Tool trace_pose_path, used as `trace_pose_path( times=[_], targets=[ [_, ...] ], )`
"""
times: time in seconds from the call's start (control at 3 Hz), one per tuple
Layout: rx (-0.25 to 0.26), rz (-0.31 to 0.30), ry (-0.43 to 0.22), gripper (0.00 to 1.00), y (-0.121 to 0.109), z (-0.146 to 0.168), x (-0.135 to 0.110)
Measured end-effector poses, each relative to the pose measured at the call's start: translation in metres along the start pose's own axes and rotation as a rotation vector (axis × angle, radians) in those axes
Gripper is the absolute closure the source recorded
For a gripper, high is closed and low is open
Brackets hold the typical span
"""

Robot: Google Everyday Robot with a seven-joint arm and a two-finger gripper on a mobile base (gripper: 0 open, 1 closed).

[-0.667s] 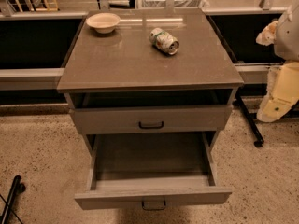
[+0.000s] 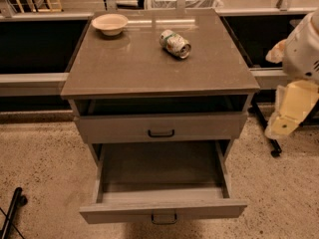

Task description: Close middle drawer

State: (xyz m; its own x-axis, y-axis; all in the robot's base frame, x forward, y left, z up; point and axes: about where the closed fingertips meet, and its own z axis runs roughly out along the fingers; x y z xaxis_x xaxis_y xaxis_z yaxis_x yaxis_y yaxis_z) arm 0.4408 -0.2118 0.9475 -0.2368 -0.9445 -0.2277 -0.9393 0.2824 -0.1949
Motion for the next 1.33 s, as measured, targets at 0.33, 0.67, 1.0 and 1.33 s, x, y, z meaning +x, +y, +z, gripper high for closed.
trace_pose_path(
  times=[0.33,0.67,1.0,1.33],
  targets=[
    [-0.046,0.026,-0.049,0.00,0.024,0.050,-0.004],
    [-0.045,0.054,-0.077,0.00,0.057,0.103,-0.003],
    [-0.121,0.040,-0.099,0.00,0.102,0.176,0.002],
    [-0.220,0.031,-0.169,0.00,0.139,0.216,0.019]
  ],
)
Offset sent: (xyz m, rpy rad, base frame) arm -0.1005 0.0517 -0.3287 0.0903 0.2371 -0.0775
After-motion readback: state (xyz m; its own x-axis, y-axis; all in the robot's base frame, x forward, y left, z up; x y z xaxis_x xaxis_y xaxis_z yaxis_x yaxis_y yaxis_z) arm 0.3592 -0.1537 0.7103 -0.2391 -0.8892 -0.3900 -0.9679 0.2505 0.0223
